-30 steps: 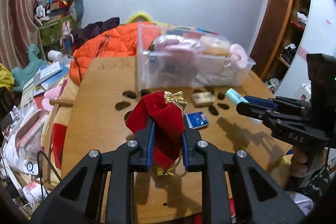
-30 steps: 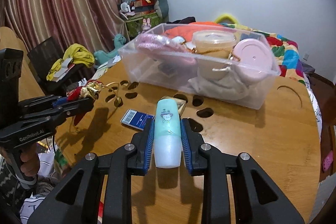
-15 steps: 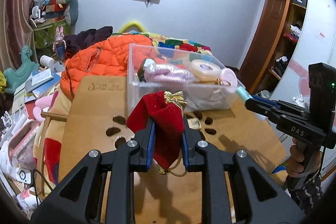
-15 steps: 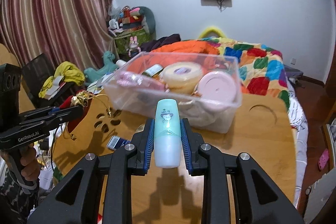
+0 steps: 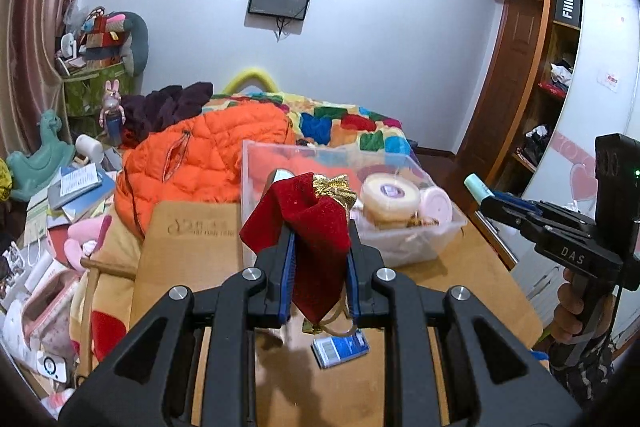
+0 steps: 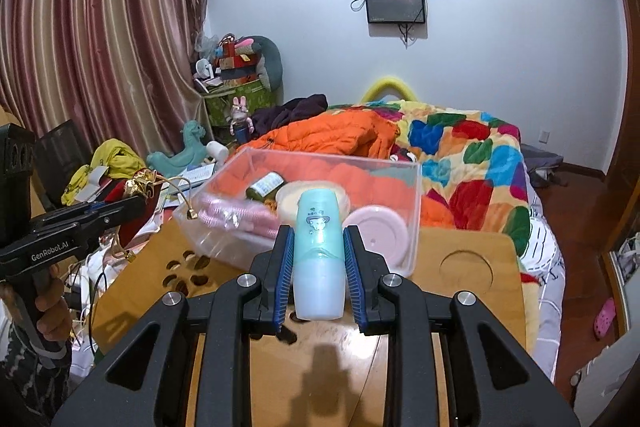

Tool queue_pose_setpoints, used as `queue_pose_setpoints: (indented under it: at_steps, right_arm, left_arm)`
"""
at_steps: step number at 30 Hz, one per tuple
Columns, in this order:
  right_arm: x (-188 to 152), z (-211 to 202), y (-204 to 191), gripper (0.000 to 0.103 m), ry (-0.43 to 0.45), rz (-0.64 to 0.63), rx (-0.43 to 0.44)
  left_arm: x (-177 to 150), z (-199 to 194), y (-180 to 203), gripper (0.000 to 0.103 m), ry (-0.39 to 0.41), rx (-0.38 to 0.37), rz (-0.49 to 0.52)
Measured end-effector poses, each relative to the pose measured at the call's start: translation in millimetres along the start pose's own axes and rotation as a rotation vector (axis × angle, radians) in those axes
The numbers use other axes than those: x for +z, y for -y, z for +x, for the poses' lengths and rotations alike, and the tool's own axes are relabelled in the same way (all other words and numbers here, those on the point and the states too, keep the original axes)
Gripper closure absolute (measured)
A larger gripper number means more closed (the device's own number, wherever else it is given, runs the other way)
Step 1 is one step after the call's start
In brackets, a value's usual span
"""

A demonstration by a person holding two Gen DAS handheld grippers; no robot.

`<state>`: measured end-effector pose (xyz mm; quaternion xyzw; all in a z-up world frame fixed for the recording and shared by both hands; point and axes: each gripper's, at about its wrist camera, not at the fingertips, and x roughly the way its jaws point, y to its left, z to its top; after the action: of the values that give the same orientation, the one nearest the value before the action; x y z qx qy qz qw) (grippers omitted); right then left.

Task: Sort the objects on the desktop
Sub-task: 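Carry the roll-on bottle over the box with right tool while left carries pouch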

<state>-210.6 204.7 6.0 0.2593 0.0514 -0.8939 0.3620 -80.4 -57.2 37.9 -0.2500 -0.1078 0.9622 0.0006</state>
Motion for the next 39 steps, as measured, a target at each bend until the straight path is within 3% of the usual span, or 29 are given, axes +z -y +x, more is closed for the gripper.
queue_pose_setpoints:
  at_steps: [12,27,35,37,39]
  right_arm:
    - [13,29,14,0.08,-0.037,-0.027,-0.036]
    - [21,73,21,0.08,-0.107,-0.008,-0.05]
    - [24,88,20,0.08,-0.115,-0.015,-0.068]
    - [25,89,21,0.08,-0.114,-0.011,-0.071]
    - [25,89,20,0.08,-0.114,-0.013,-0.076]
  left_arm:
    - [32,23,-2,0.082,0.059,-0.038,0.015]
    - [21,90,-2,0.082,-0.078,-0.056,-0.007]
    - [21,97,4,0.081,-0.072,-0.034,0.019]
    - [20,97,6,0.079,-0.071,-0.028,0.029]
    - [20,98,8,0.07,-0.073,-0.025,0.038]
